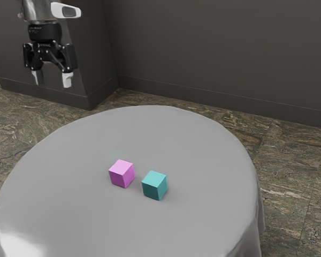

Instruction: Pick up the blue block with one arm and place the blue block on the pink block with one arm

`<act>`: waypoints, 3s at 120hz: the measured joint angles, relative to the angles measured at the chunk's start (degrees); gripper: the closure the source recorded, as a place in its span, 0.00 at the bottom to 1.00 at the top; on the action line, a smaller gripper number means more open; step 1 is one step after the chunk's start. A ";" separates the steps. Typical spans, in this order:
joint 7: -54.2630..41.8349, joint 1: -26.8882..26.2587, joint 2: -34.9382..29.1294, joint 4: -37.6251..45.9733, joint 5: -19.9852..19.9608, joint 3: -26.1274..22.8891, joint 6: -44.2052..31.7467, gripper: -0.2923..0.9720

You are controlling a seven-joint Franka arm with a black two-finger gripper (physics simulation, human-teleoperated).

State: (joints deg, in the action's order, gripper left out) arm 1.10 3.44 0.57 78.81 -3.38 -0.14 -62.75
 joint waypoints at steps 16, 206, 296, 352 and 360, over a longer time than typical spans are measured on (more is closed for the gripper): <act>0.55 4.43 3.21 0.06 0.47 -1.33 -8.95 0.23; 20.35 2.28 27.03 30.32 15.78 -19.24 -70.83 0.38; 20.87 17.14 12.26 35.29 16.99 -25.60 -62.62 0.47; 18.04 22.69 14.40 34.41 18.88 -29.89 -61.98 0.47; 17.76 22.69 14.59 33.87 19.01 -29.92 -61.88 0.47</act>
State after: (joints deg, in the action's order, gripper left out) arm 18.86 26.12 15.16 112.68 15.63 -30.06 -124.63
